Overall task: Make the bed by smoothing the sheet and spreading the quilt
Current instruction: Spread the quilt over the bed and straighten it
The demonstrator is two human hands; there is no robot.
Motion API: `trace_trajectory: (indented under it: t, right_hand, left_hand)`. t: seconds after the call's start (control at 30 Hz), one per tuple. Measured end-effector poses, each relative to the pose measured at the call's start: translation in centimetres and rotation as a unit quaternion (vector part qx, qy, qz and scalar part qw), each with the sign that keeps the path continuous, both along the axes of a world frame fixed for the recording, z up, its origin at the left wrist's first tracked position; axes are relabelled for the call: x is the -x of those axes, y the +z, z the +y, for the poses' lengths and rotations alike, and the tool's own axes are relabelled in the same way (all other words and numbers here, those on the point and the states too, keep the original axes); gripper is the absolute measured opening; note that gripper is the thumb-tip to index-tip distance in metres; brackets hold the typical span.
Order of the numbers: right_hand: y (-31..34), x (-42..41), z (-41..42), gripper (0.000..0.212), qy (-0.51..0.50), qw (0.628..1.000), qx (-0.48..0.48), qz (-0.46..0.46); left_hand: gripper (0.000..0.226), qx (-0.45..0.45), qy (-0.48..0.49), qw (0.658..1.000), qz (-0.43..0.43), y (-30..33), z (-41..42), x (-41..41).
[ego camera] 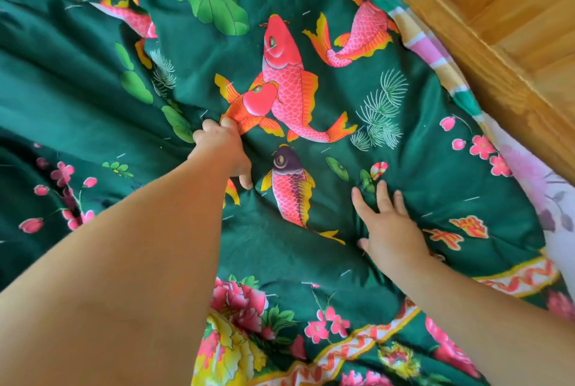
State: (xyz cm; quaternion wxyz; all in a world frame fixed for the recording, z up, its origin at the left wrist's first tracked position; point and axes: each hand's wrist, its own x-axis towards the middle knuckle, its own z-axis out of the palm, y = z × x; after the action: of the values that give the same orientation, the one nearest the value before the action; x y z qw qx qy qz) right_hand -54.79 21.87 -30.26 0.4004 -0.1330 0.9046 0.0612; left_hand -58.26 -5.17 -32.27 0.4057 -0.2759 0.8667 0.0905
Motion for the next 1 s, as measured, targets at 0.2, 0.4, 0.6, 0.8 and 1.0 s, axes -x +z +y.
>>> trace_trajectory:
  t: [0.2,0.4,0.6,0.8,1.0]
  right_hand:
    - [-0.7,-0.3,0.8,0.086,0.01,1.0,0.012,0.014]
    - [-0.6,0.4,1.1,0.089,0.048,0.998,0.038,-0.005]
    - [3.9,1.9,8.6,0.049,0.05,0.98,0.193,0.015]
    - [4.4,1.8,23.8,0.034,-0.144,0.925,0.24,0.257]
    - [2.2,-1.2,30.0,0.041,-0.273,0.944,0.184,0.024]
  left_hand:
    - [0.074,0.078,0.048,0.984,0.153,0.9,5.6,-4.1]
    - [0.068,-0.05,0.11,0.99,0.076,2.7,13.9,-12.2]
    - [0.073,-0.077,0.09,0.992,0.036,6.1,22.2,-14.7]
    - [0.057,-0.13,0.107,0.976,0.136,7.6,31.7,-12.7]
    - [0.062,-0.199,0.242,0.932,0.183,8.6,39.9,-10.5]
